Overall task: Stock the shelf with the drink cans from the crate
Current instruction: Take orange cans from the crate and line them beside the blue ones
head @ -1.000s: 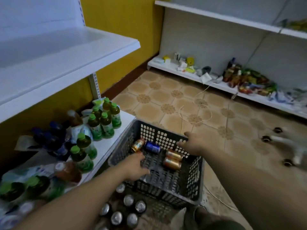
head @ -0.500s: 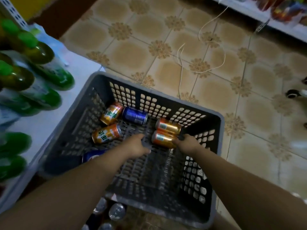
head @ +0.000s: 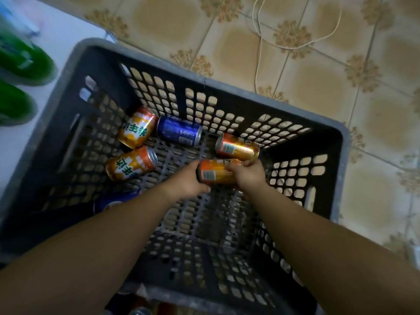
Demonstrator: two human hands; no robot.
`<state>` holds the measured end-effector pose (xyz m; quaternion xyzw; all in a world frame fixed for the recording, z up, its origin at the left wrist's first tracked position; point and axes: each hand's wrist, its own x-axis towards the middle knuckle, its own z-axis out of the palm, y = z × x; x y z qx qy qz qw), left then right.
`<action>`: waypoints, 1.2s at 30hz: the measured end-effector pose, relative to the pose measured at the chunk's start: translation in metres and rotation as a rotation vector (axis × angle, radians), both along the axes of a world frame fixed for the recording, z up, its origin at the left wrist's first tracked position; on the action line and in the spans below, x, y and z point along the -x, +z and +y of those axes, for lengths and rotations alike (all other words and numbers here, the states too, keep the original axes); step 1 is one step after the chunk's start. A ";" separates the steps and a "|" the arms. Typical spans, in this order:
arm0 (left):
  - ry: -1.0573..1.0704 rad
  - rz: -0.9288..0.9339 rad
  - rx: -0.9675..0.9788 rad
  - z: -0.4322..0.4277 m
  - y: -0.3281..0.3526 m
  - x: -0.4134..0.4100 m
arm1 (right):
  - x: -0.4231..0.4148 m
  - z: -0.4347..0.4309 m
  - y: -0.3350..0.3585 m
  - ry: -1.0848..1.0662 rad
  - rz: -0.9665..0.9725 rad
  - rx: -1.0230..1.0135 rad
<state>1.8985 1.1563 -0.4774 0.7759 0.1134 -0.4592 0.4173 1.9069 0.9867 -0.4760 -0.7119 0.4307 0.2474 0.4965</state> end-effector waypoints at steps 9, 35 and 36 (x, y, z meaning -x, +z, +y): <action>0.067 -0.154 0.093 0.042 0.145 0.022 | 0.009 0.047 0.162 0.432 -0.326 -0.121; 0.484 -0.870 -0.662 0.328 0.595 0.341 | 0.215 0.370 0.615 0.964 -1.104 -0.408; 0.496 -0.834 -0.700 0.344 0.596 0.359 | 0.225 0.383 0.619 1.002 -1.112 -0.421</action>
